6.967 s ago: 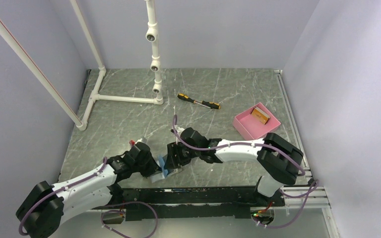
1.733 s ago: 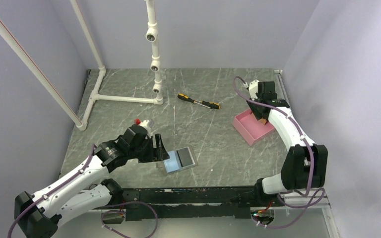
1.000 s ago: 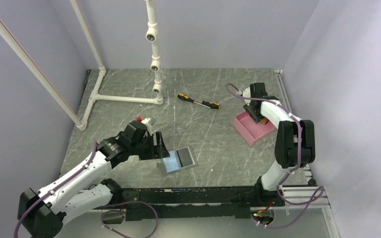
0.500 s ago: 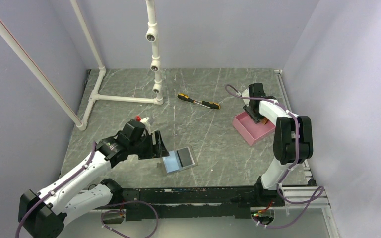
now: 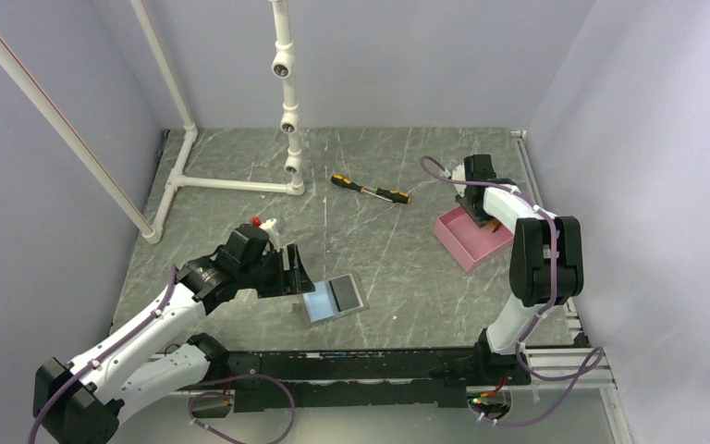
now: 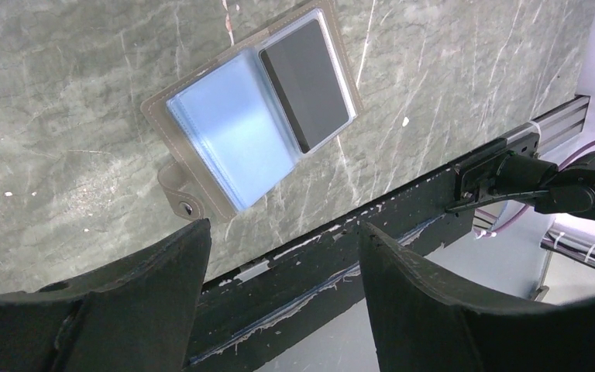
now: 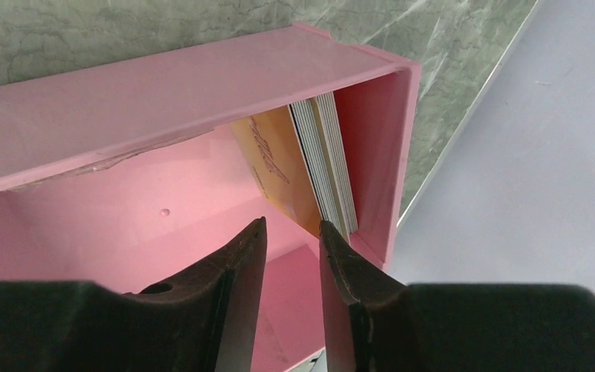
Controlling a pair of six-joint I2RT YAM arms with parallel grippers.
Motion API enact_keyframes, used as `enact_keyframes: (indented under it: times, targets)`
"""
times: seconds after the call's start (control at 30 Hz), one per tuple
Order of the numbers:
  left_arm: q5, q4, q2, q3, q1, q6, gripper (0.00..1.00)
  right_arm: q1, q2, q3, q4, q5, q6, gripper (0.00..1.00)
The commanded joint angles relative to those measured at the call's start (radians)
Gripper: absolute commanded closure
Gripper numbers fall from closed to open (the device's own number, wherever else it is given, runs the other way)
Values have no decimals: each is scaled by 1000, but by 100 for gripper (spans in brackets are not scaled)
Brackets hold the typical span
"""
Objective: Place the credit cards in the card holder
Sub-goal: Pick up the credit card from the storage box.
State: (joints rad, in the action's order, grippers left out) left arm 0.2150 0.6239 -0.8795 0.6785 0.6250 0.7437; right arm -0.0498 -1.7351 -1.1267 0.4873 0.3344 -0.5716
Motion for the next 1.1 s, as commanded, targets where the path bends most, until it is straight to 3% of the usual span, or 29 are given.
enact_keyframes:
  times: [0.0, 0.3, 0.7, 1.07]
  targets:
    - [30, -23, 9, 1, -6, -13, 25, -10, 15, -2, 2, -46, 30, 68]
    - [25, -7, 30, -3, -7, -12, 25, -26, 57, 47, -27, -60, 49, 68]
    - [28, -2, 43, -6, -8, -11, 25, -14, 84, 47, -107, 103, -5, 49]
    - [24, -2, 48, -8, -8, -8, 25, -15, 14, 9, -111, 77, 1, 54]
